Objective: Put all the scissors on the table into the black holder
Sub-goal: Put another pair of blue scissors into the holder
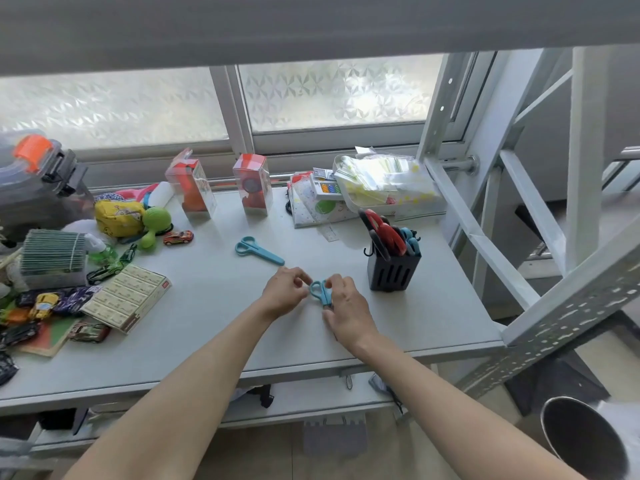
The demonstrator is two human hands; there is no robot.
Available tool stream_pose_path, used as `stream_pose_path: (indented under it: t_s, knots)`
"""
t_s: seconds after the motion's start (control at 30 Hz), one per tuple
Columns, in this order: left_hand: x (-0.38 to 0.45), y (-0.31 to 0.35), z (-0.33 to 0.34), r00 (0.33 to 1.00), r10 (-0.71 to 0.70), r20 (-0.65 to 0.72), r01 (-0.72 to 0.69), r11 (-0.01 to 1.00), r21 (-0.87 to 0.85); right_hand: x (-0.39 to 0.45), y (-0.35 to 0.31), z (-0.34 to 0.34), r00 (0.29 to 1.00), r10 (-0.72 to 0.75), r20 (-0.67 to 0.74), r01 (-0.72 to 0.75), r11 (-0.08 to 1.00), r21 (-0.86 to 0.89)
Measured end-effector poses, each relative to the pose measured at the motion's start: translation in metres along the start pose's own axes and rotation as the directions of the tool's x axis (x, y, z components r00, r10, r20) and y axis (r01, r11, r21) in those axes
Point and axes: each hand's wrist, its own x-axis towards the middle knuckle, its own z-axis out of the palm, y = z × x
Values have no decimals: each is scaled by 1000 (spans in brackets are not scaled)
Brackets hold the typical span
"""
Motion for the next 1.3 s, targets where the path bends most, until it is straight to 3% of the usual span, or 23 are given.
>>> stream_pose_path:
  t_s: [0.17, 0.3, 0.47, 0.57, 0.7, 0.77, 0.83, 1.0, 1.23, 1.3]
  knots:
    - [-19, 15, -5, 991, -19, 129, 72, 905, -419, -11, 11, -7, 1000, 18, -14, -16, 997, 81]
    - [-31, 31, 2, 981, 79, 177, 22, 863, -505, -24, 19, -13, 999, 22, -44, -17, 993, 114]
    - [-35, 52, 6, 980, 160, 115, -46, 753, -657, -51, 35, -38, 968, 48, -245, 23, 960, 279]
    - [-34, 70, 10, 988, 149, 46, -86, 768, -634, -70, 43, -66, 894, 52, -445, 133, 918, 374]
    - [-29, 94, 18, 987, 163, 4, -136, 836, -531, -73, 55, -110, 743, 139, -655, 230, 865, 445]
    - [-26, 105, 21, 985, 173, 28, -135, 853, -504, -60, 61, -134, 666, 194, -720, 239, 859, 453]
    - [-22, 116, 24, 983, 180, 39, -142, 875, -463, -41, 65, -154, 636, 228, -737, 253, 841, 479]
    - [-10, 129, 27, 984, 169, 56, -132, 905, -405, 5, 61, -174, 660, 149, -736, 238, 889, 392]
    - [-5, 129, 30, 985, 166, 49, -133, 908, -398, 29, 58, -152, 764, 61, -643, 146, 953, 264]
    - [-5, 129, 31, 985, 164, 44, -132, 902, -411, 29, 58, -145, 765, 47, -643, 133, 964, 229]
